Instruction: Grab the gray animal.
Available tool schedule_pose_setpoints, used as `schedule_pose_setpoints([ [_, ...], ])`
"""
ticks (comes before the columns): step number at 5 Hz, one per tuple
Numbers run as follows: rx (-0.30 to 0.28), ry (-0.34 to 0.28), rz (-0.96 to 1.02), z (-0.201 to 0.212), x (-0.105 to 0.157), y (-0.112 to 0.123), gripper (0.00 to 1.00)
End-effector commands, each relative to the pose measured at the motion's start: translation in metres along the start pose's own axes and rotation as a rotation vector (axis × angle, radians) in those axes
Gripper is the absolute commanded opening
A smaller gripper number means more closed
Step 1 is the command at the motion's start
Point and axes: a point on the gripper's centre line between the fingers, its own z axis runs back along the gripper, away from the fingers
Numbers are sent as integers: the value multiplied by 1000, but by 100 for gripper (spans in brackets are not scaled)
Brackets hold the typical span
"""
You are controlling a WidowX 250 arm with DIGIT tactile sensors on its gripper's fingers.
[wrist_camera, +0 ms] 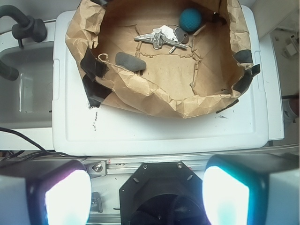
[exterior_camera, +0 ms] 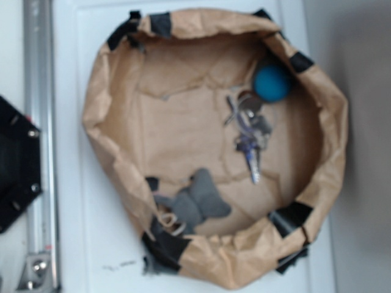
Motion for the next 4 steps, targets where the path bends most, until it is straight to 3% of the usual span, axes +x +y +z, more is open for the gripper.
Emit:
schedule_pose_setpoints([
  [1,0,0,0,0,0,0,100],
  [2,-115,94,246,-31,37,5,100],
  [3,-192,167,455,-54,62,14,100],
  [4,-223,175,611,-93,80,18,100],
])
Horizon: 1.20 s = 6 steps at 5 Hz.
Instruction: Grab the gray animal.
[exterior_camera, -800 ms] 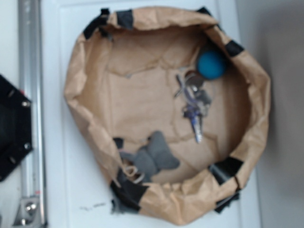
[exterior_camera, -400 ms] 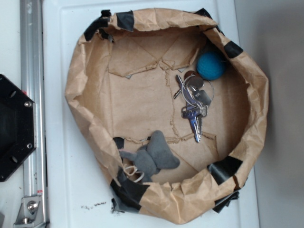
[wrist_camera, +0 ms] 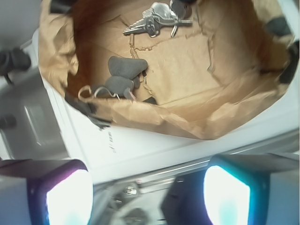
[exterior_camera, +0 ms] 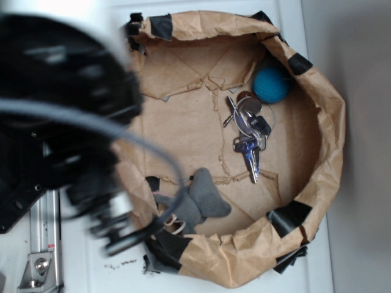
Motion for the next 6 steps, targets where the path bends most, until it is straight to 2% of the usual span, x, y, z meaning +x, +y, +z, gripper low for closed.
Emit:
schedule_pose_setpoints([
  [1,-42,-7,249,-75,48,9,100],
  [2,37,-8,245,-101,65,12,100],
  [3,60,15,243,-120,76,8,100],
  [4,-37,97,185,-143,73,-20,100],
  [5,-40,125,142,-156,59,-37,100],
  [6,-33,197,116,-182,46,-46,100],
])
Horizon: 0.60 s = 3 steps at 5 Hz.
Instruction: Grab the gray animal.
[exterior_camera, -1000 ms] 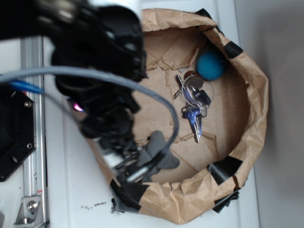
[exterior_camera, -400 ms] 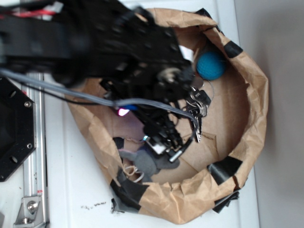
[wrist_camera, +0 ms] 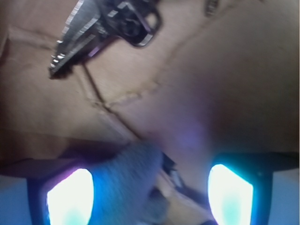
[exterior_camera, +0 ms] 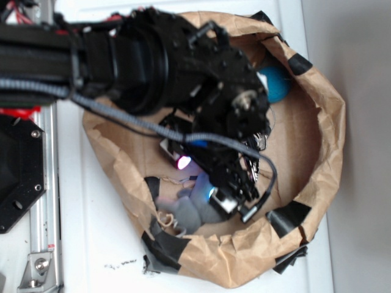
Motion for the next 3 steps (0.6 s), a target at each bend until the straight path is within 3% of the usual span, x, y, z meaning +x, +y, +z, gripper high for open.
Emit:
schedule_pose_setpoints([
  [1,63,108,-150,-43,-40,-17,100],
  [2,93,111,-196,-46,-59,-22,100],
  [3,117,93,-198,-47,-63,-19,0],
])
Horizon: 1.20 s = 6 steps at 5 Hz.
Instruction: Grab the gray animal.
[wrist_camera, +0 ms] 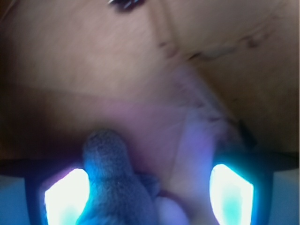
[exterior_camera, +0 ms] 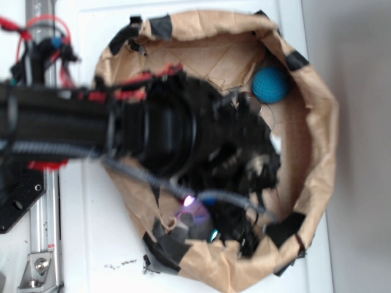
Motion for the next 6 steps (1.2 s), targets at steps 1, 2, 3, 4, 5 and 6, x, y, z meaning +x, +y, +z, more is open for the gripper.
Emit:
schedule_pose_setpoints([
  [1,62,2,-72,-5,-23,7,0],
  [2,94,-37,-99,8,-19,9,0],
  [3,149,-198,-153,59,-4,26,0],
  [4,225,-386,-247,123,11,45,0],
  [5,254,-482,-315,162,11,58,0],
  [6,247,-510,-333,187,4,65,0],
])
